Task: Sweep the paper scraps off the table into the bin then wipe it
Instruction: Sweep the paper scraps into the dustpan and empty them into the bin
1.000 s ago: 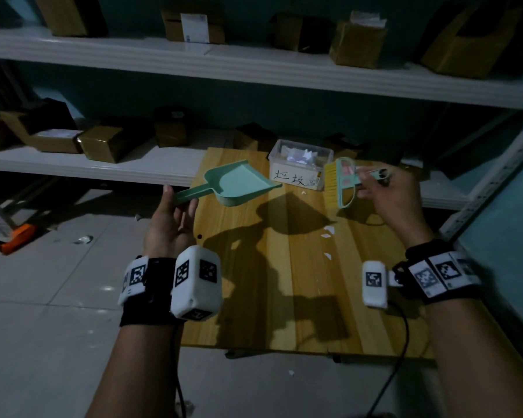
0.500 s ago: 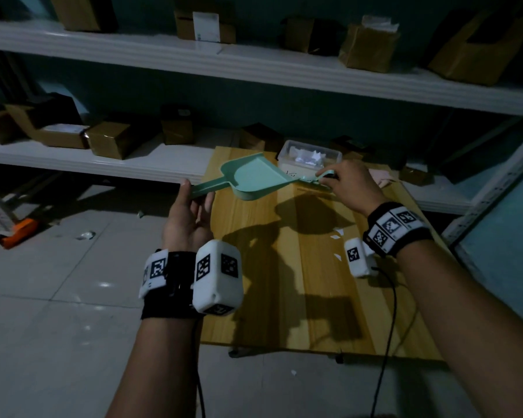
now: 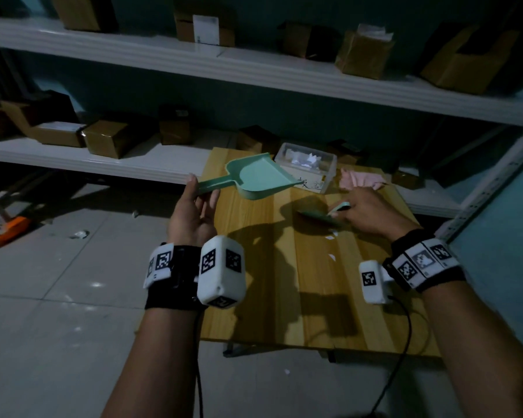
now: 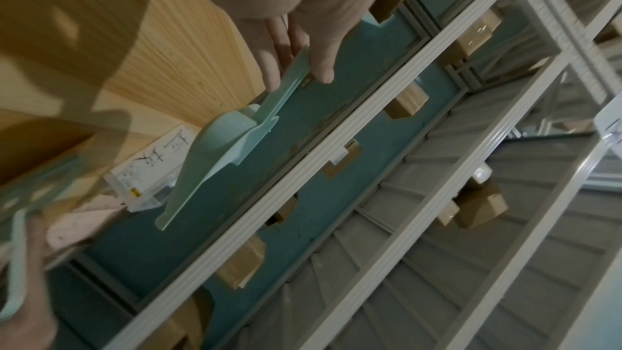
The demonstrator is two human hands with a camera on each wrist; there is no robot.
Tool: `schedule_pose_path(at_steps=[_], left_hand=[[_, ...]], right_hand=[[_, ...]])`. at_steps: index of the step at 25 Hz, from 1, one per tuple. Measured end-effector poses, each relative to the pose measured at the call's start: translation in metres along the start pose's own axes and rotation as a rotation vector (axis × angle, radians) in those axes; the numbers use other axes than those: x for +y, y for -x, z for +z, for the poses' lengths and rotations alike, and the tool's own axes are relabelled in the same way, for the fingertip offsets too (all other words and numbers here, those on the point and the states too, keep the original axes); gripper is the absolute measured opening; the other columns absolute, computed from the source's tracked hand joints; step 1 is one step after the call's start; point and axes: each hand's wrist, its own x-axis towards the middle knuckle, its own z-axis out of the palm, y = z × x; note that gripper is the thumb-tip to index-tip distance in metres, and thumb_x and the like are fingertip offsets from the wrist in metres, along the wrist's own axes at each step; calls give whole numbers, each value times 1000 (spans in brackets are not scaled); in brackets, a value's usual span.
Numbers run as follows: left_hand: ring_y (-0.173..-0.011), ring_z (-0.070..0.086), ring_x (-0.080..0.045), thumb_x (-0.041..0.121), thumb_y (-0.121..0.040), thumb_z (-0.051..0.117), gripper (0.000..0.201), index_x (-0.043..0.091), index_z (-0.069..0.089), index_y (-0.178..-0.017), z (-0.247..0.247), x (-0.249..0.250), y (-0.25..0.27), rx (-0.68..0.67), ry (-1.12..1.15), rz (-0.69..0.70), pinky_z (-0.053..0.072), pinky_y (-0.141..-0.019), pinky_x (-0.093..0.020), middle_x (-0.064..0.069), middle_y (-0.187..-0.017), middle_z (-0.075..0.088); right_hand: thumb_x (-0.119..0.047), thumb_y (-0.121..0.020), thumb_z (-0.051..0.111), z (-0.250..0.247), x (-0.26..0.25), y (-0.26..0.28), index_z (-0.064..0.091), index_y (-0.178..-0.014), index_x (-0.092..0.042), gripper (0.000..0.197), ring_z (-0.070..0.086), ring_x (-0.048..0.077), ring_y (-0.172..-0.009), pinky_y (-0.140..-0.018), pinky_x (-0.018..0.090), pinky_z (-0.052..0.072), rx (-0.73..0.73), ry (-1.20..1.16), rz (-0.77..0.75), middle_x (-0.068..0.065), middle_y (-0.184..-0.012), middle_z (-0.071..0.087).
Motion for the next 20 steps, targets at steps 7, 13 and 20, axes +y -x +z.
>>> schedule_pose_path(at_steps=[7, 13, 20], left_hand=[[-91, 70, -28, 13, -85, 72, 22, 2, 61, -102, -1, -12, 4, 26, -47, -2, 58, -87, -38, -18, -100, 66], [-100, 69, -28, 15, -86, 70, 39, 3, 62, -123, -4, -25, 2, 18, -119, 8, 59, -84, -39, -17, -106, 66], [-94, 68, -23, 19, -91, 66, 18, 3, 62, -100, -1, -31, 1, 8, -171, 6, 57, -90, -31, -12, -100, 65]], right_hand=[[-20, -90, 67, -14, 10, 48, 75, -105, -20, 16, 65, 9, -88, -80, 32, 56, -100, -29, -43, -1, -99, 73], [-15, -91, 67, -43, 34, 58, 70, -93, -34, 20, 61, -9, -65, -59, 6, 45, 183, -241, -167, -20, -76, 63], [-16, -93, 64, -38, 47, 46, 69, -88, -16, 8, 71, 14, -64, -61, 25, 59, 249, -650, -134, 1, -76, 73]])
